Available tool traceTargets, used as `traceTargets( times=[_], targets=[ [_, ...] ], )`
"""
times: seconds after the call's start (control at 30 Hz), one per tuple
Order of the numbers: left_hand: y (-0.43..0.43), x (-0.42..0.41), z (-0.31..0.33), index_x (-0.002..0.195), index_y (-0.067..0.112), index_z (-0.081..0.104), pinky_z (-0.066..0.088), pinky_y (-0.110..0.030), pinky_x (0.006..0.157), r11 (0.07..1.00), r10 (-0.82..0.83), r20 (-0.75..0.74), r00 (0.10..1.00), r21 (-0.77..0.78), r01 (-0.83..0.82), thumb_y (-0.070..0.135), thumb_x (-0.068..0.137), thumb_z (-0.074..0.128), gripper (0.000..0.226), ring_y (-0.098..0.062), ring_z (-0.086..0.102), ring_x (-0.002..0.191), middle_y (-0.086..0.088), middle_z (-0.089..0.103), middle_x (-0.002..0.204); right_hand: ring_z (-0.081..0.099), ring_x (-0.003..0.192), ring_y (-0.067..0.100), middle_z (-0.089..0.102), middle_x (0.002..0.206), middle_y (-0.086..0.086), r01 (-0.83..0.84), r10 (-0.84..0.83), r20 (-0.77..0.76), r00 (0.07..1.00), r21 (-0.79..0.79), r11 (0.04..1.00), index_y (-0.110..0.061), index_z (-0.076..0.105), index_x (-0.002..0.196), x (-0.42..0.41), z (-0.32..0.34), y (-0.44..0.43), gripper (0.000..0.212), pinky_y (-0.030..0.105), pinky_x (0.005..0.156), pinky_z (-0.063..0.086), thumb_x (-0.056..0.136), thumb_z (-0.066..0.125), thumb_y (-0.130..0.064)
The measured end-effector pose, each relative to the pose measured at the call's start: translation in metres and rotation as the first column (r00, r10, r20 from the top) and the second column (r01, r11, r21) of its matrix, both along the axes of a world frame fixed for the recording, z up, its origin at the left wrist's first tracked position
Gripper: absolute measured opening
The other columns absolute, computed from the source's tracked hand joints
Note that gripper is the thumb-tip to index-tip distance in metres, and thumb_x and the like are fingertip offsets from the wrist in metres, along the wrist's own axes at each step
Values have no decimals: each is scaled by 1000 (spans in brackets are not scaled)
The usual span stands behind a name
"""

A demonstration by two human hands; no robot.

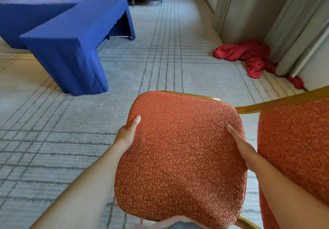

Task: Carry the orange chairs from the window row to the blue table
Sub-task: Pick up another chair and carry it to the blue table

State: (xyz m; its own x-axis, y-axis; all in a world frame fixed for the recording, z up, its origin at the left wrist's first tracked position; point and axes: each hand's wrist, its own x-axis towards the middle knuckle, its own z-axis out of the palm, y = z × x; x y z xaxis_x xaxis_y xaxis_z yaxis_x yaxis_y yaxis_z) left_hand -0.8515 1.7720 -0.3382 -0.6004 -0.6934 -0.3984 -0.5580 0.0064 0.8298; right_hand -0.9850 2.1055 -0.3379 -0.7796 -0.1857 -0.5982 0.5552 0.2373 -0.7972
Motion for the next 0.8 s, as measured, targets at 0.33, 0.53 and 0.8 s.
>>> traceTargets(
  times=[0.33, 0.53, 0.8],
  targets=[
    [-89, -237, 12, 126, 7, 61, 38, -28, 90, 999, 54, 25, 998, -6, -54, 71, 84, 45, 78, -29, 55, 118, -14, 61, 127, 61, 110, 27, 68, 119, 8, -49, 48, 19, 999, 43, 998, -19, 59, 134, -256, 15, -95, 142, 41, 104, 44, 13, 69, -92],
    [-158, -349, 2, 127, 8, 59, 37, -28, 88, 996, 85, 66, 994, -7, -85, 72, 83, 45, 79, -29, 55, 118, -15, 60, 127, 62, 105, 26, 68, 110, 5, -70, 67, 70, 995, 33, 997, -20, 60, 132, -372, -6, -166, 131, 38, 98, 45, 23, 69, -91],
    [-252, -504, -13, 126, 8, 60, 37, -29, 87, 1000, 21, 90, 996, -5, -21, 72, 83, 46, 78, -30, 55, 116, -12, 61, 122, 63, 109, 27, 71, 115, 6, -12, 8, 106, 994, 41, 999, -22, 62, 130, -511, -31, -250, 125, 46, 108, 43, 26, 69, -92]
  ],
)
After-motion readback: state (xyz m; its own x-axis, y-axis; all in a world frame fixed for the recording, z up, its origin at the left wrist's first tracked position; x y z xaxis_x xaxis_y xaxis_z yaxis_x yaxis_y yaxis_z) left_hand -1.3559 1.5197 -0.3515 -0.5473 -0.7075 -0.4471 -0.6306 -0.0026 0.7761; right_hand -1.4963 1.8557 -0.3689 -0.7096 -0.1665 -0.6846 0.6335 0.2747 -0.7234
